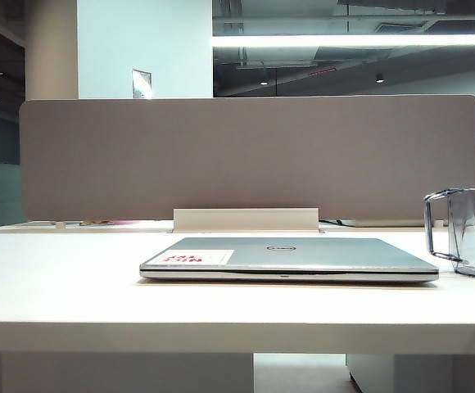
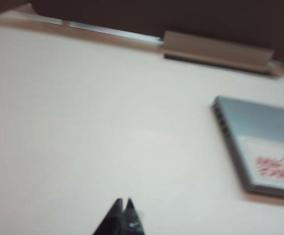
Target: Pick up the water cup and place it on the left side of the laptop.
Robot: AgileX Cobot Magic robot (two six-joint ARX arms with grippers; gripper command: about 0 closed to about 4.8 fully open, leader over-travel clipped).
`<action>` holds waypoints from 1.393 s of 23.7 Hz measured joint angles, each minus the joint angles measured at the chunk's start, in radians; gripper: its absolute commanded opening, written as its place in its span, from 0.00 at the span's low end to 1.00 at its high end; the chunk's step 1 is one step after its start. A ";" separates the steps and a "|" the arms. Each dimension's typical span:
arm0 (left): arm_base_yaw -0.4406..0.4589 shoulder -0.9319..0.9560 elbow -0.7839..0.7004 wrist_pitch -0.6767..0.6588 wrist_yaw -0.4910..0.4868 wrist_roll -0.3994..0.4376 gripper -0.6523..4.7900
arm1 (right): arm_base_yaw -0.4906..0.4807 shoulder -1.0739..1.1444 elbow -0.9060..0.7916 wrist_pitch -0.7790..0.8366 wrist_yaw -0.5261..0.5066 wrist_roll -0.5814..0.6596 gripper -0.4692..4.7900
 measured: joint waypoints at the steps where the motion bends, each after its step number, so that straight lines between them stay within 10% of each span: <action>1: 0.000 0.000 0.000 0.017 0.027 -0.041 0.11 | 0.000 0.000 0.000 0.000 0.000 0.000 0.08; 10: 0.000 0.000 0.001 0.163 0.385 -0.105 0.11 | 0.000 0.000 0.000 -0.011 -0.217 0.038 0.08; 33: -0.013 0.261 0.317 0.166 0.394 -0.103 0.11 | 0.000 0.000 0.000 -0.085 -0.306 0.039 0.08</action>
